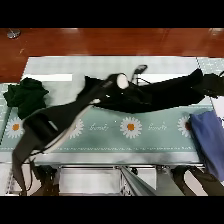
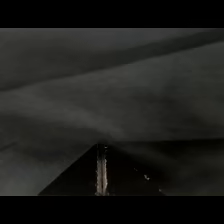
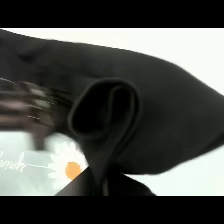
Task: Fold the shirts.
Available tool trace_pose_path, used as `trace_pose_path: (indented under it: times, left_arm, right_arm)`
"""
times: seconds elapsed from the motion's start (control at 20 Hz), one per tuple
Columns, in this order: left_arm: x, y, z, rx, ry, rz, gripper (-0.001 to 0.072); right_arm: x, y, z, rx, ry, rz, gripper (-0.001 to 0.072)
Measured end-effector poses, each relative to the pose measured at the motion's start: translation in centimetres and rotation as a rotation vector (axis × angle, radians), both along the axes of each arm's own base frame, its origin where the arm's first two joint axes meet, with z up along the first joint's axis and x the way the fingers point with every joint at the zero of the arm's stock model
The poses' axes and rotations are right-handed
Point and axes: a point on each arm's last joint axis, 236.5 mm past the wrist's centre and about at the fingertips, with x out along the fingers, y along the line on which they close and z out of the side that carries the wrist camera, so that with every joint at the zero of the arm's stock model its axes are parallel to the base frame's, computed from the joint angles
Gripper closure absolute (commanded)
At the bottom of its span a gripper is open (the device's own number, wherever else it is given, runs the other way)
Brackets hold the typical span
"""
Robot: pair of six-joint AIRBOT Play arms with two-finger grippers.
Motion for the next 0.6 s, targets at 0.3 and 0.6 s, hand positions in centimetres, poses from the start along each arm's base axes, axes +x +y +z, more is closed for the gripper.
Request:
trace_pose_path:
  times: [0.3, 0.6]
  left_arm:
    - [-1.0, -1.0, 2.3, -0.042, 0.068, -0.085, 0.0688]
    - [8.2, 16.2, 10.2, 0.017, 0.034, 0.09, 0.0687]
  right_arm:
    - [-0.9, 1.2, 0.8, 0.041, -0.008, 0.011, 0.069]
    - [2.6, 7.6, 0.8, 0.093, 0.003, 0.164, 0.0691]
